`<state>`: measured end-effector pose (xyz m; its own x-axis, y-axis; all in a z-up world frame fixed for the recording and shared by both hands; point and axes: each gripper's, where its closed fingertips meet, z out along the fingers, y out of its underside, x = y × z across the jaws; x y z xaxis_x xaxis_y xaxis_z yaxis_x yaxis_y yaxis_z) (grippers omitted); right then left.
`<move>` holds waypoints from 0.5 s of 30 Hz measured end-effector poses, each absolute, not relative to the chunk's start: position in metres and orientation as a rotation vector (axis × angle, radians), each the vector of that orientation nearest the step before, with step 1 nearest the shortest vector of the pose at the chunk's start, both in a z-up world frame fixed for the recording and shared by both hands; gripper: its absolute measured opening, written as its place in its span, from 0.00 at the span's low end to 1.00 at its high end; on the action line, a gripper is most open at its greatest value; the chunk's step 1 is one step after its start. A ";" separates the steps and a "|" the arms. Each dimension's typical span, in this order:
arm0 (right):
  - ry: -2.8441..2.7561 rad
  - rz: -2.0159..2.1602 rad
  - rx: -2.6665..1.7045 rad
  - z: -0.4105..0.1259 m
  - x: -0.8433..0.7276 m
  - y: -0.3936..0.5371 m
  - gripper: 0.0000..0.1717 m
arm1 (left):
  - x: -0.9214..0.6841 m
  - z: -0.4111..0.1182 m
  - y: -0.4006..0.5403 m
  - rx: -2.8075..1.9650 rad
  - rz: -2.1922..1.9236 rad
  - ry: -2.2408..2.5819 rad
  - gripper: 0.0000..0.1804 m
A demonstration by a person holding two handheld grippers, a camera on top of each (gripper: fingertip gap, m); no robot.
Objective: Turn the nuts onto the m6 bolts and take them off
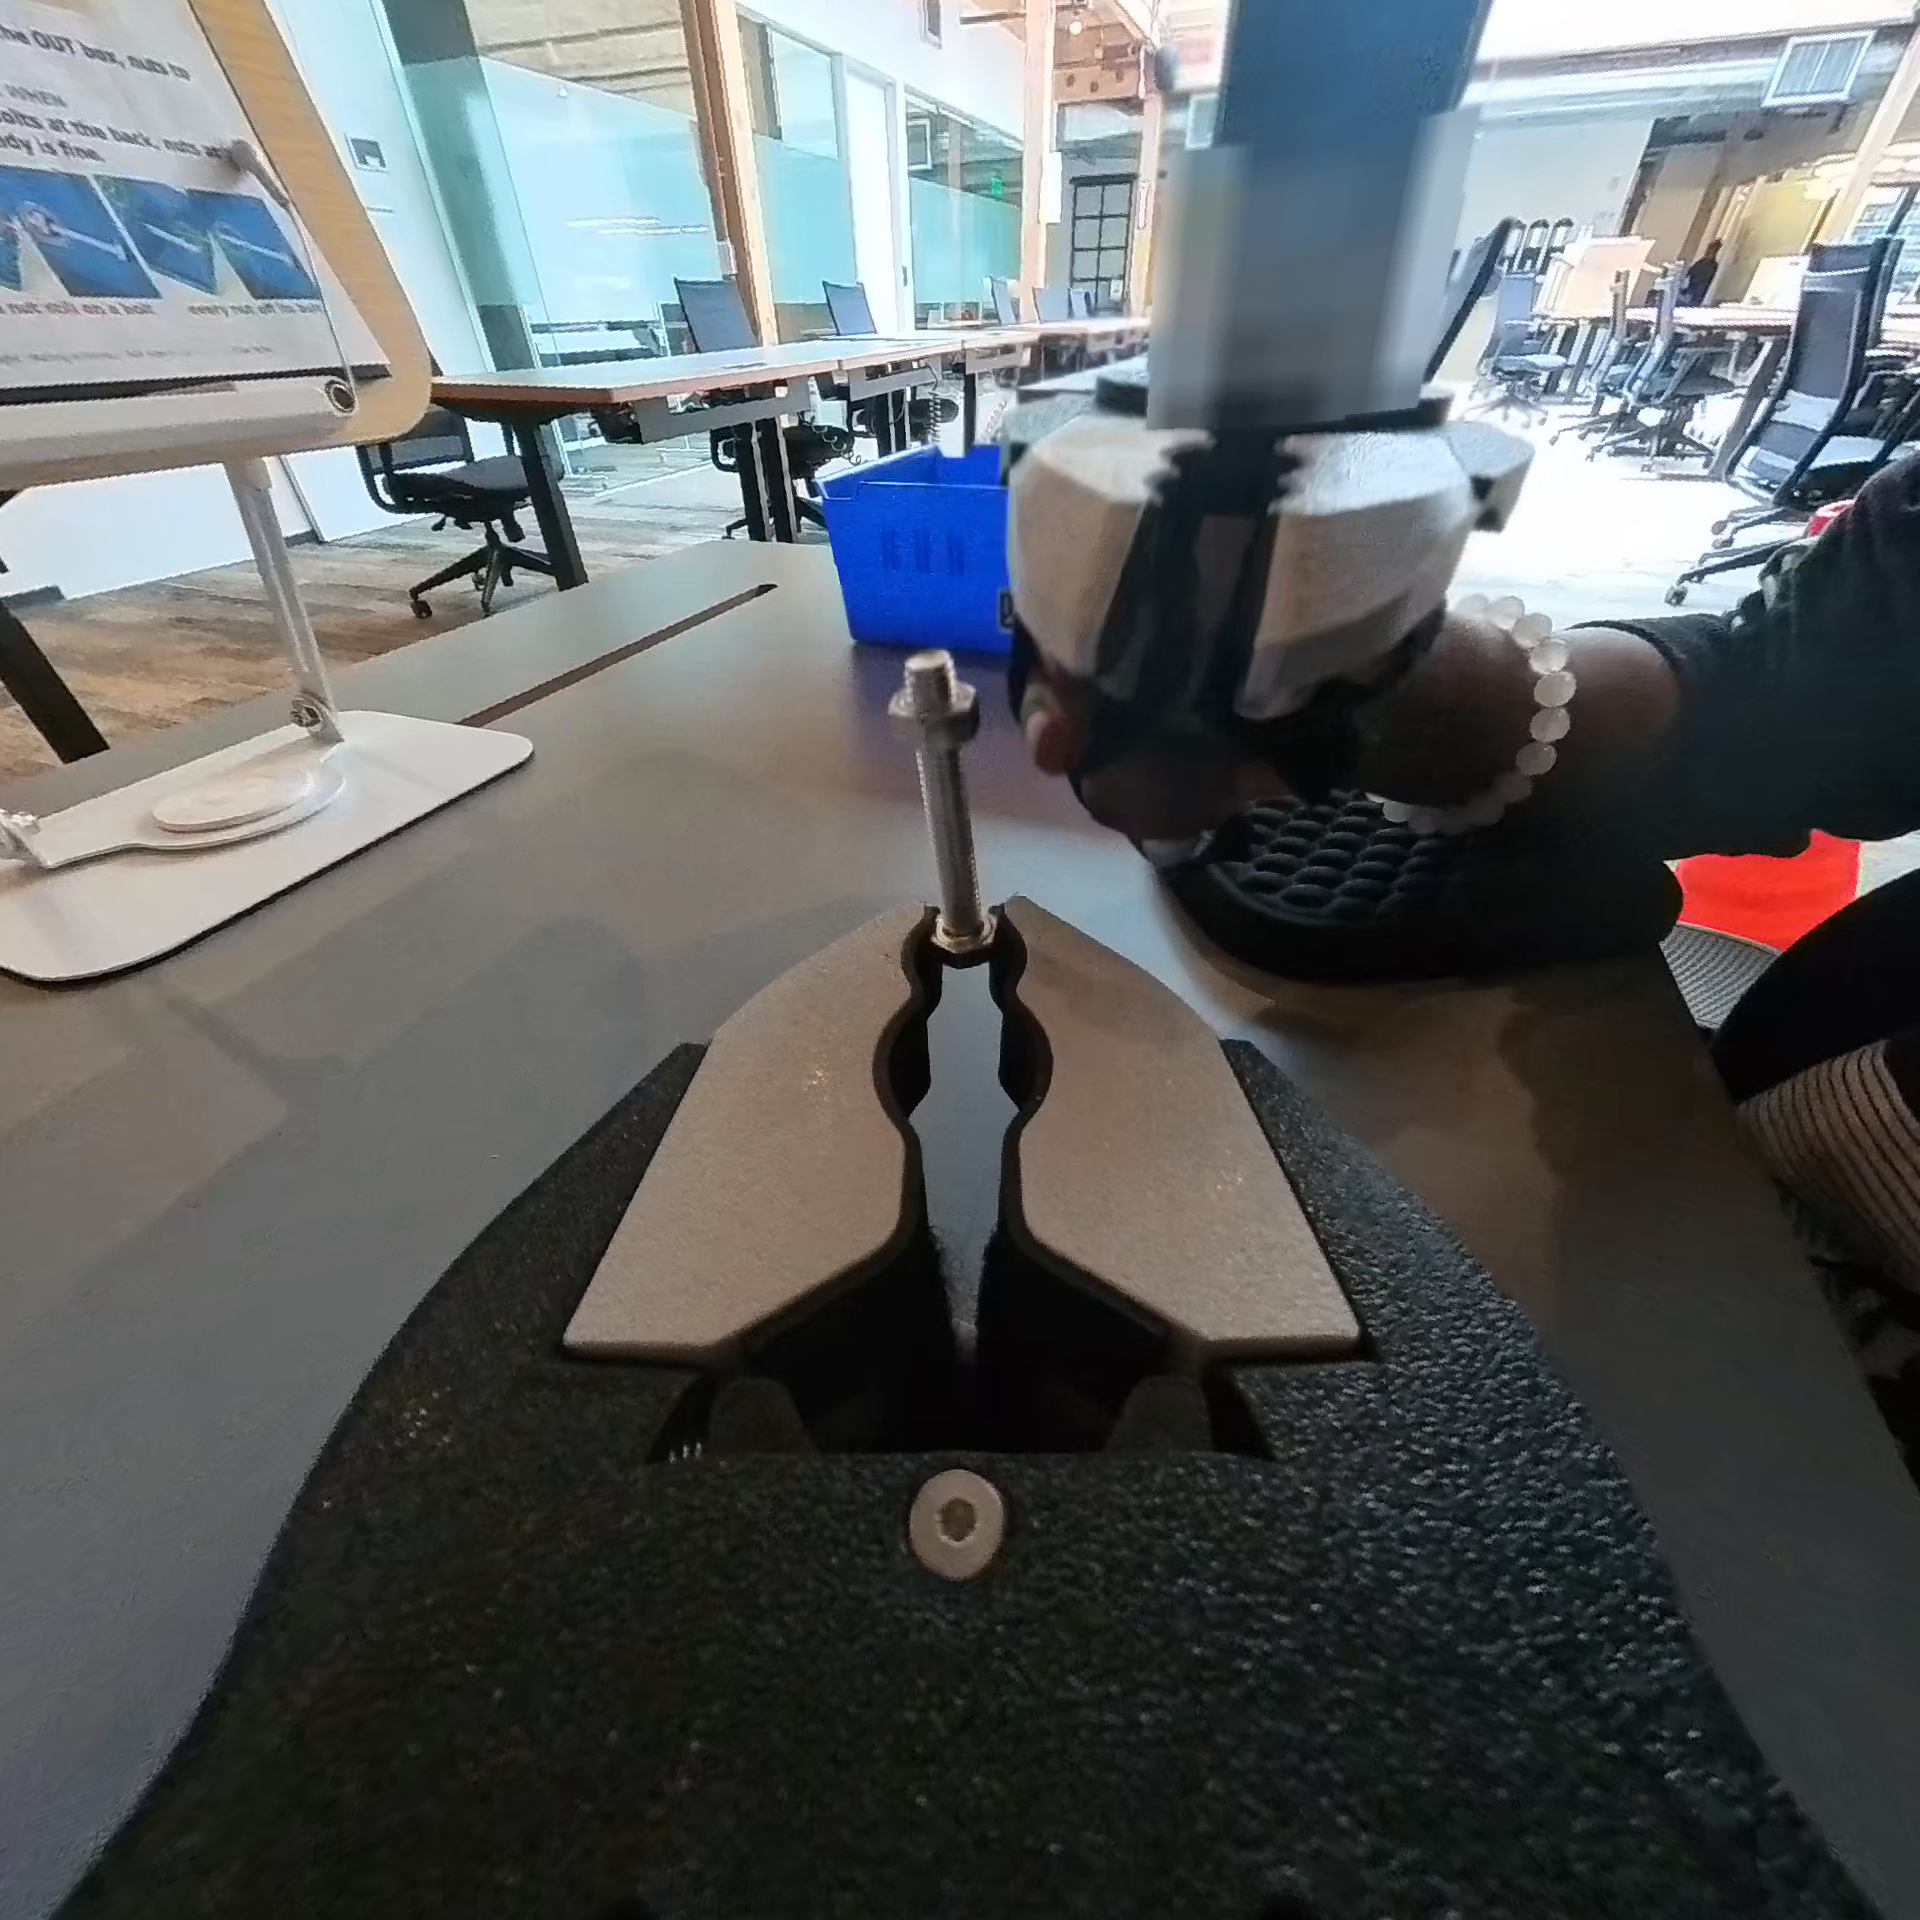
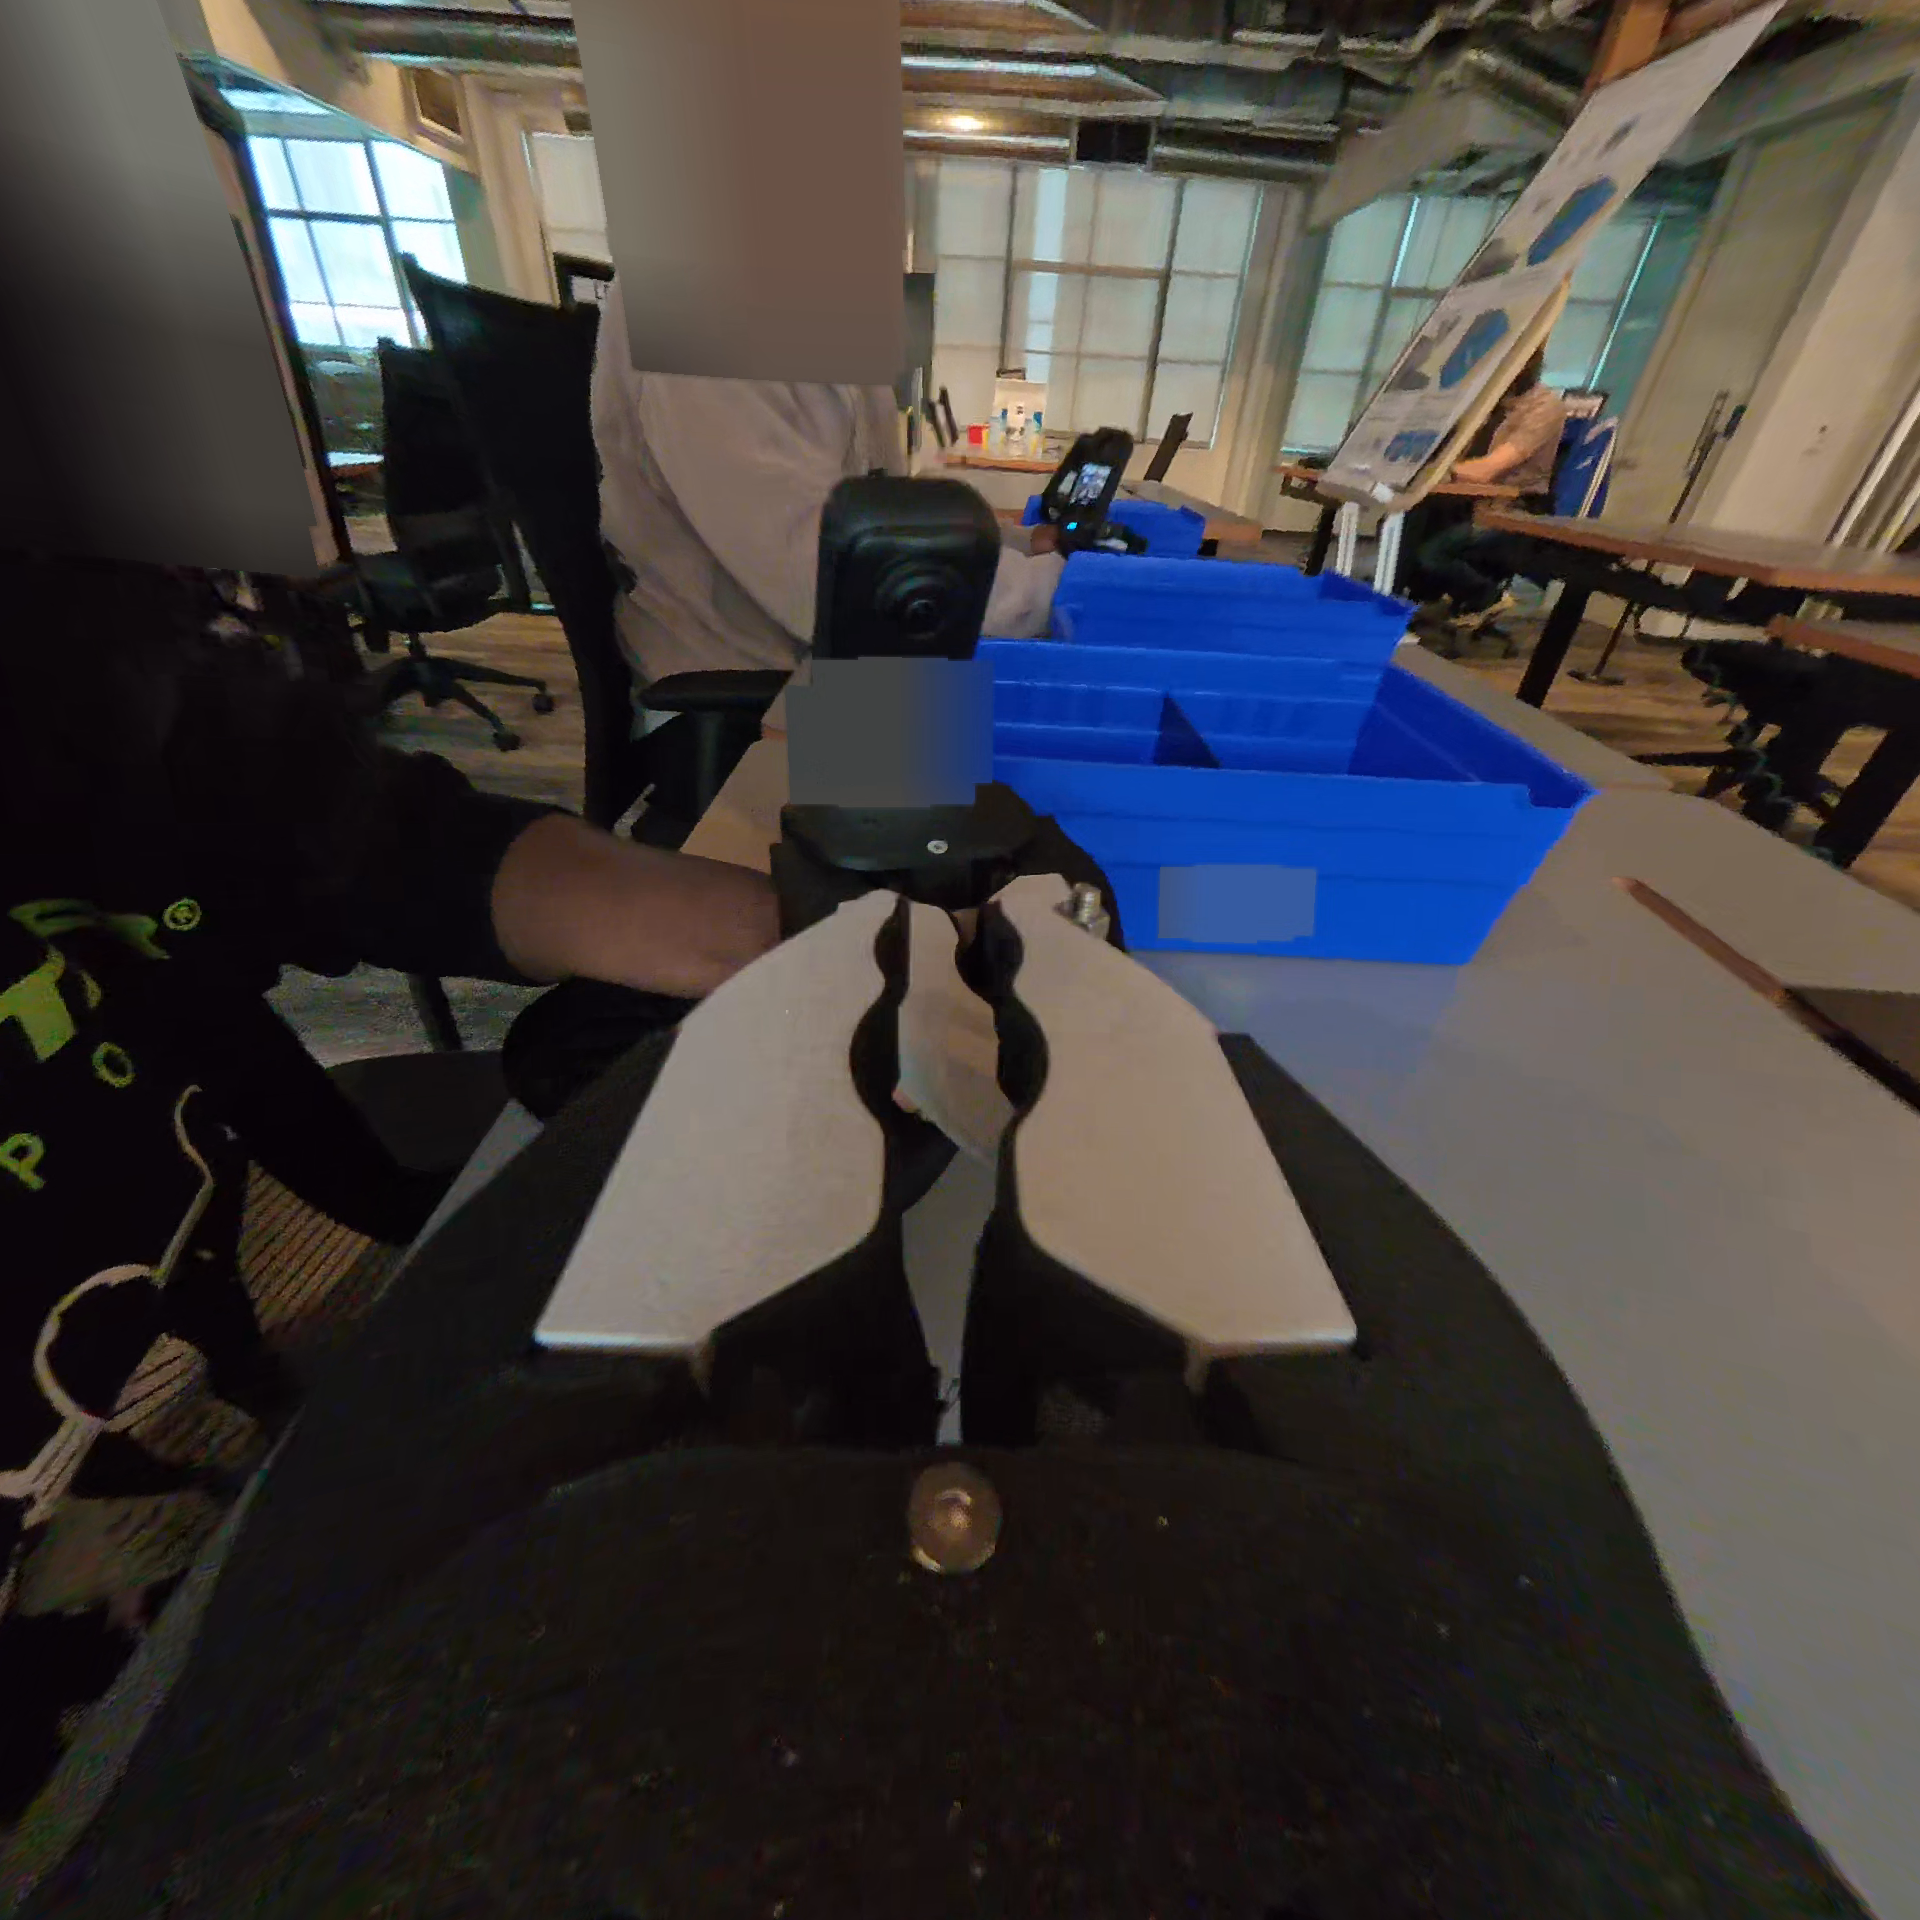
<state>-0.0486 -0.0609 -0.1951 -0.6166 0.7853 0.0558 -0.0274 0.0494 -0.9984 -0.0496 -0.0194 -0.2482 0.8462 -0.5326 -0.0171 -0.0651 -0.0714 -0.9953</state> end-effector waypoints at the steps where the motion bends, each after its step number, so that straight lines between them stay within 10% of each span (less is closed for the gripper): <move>1: -1.675 1.639 -0.767 -0.192 -0.048 -0.059 0.08 | -0.050 -0.248 -0.019 -1.612 -0.410 0.478 0.04; 6: -1.616 1.660 -0.837 -0.191 -0.057 -0.053 0.40 | -0.047 -0.249 -0.020 -1.614 -0.395 0.500 0.05; 11: -1.760 1.620 -0.758 -0.201 -0.047 -0.068 0.10 | -0.050 -0.248 -0.019 -1.613 -0.401 0.476 0.04; 15: -1.668 1.614 -0.797 -0.194 -0.053 -0.058 0.26 | -0.049 -0.248 -0.020 -1.610 -0.396 0.488 0.05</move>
<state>-0.0531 -0.0579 -0.1944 -0.5858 0.8087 0.0525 -0.0257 0.0463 -0.9986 -0.0489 -0.0199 -0.2480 0.8470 -0.5307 -0.0317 -0.0776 -0.0644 -0.9949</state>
